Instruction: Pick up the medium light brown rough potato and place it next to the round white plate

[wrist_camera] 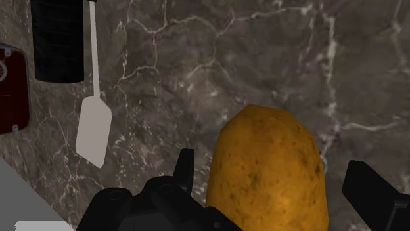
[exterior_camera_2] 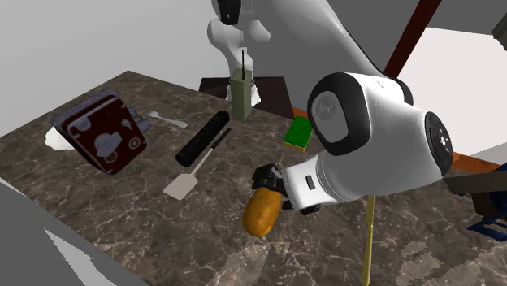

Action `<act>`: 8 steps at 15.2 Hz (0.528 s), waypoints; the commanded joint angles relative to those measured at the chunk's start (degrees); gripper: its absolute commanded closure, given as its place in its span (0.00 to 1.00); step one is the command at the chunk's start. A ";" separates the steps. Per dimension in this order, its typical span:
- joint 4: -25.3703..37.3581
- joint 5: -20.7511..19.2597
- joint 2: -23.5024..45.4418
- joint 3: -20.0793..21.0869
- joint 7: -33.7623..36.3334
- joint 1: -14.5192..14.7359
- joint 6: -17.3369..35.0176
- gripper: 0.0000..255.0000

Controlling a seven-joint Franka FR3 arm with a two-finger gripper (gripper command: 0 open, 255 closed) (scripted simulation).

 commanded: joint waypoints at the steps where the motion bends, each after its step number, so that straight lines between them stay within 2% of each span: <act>1: -0.17 -0.01 -0.04 0.00 0.03 -0.04 0.14 0.00; 5: -0.16 -0.01 -0.04 0.00 0.03 -0.04 0.13 0.00; 6: -0.16 -0.01 -0.04 0.00 0.03 -0.04 0.13 1.00; 8: -0.15 -0.01 -0.03 0.00 0.03 -0.04 0.13 1.00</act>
